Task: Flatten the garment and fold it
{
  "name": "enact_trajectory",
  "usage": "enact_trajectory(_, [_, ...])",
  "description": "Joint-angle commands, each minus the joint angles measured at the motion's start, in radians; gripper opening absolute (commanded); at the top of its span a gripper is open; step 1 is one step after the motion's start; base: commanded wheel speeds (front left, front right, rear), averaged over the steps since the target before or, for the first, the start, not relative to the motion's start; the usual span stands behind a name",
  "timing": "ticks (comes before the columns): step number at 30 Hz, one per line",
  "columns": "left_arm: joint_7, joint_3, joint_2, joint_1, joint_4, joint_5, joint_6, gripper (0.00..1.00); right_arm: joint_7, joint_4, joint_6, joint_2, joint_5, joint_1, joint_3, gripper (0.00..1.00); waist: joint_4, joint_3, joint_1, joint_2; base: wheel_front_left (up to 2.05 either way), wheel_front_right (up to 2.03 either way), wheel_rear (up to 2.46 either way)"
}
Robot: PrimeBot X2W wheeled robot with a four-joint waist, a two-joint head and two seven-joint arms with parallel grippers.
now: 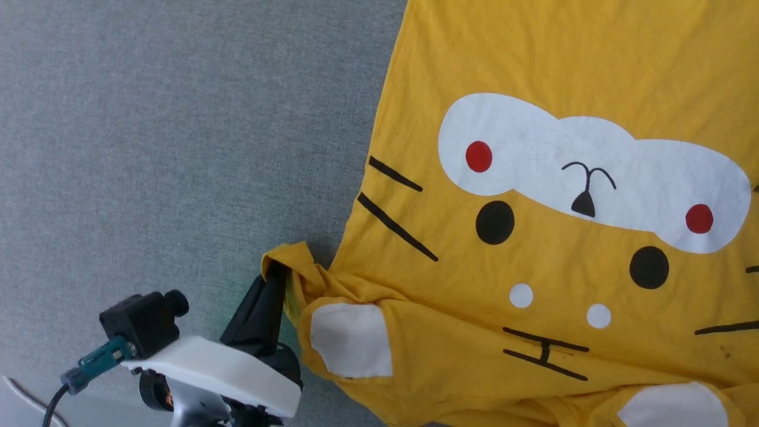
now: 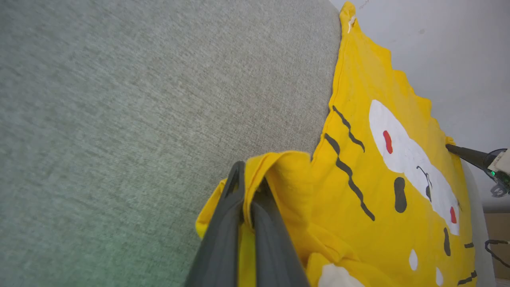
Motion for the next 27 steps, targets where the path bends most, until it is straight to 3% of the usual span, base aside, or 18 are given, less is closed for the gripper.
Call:
enact_trajectory(1, [-0.011,0.000,0.000,-0.020,0.005,0.007,-0.009,0.00,-0.024,0.007,-0.001,0.005,0.012,0.001,-0.003,0.00,-0.002,-0.003,-0.0001,-0.0001,0.00,0.00,0.00])
enact_trajectory(9, [-0.026,0.024,0.008,-0.025,0.017,0.014,-0.001,0.00,-0.125,-0.027,-0.001,0.028,0.147,0.022,-0.014,0.00,-0.043,-0.101,-0.0001,-0.0001,0.00,0.00,0.00])
enact_trajectory(15, [-0.018,0.043,0.024,0.002,0.031,0.009,0.010,0.00,-0.140,-0.163,-0.001,0.021,0.275,0.161,-0.053,0.00,-0.101,-0.234,-0.0001,-0.0001,0.00,0.00,0.00])
enact_trajectory(20, [-0.001,0.059,0.043,0.045,0.018,0.003,0.022,0.00,-0.088,-0.337,-0.001,0.061,0.358,0.329,-0.136,0.00,-0.155,-0.320,-0.0001,-0.0001,0.00,0.00,0.00])
enact_trajectory(27, [0.007,0.081,0.055,0.101,-0.006,-0.010,0.037,0.00,0.031,-0.535,-0.001,0.167,0.449,0.609,-0.243,0.00,-0.229,-0.376,-0.0001,-0.0001,0.00,0.00,0.00])
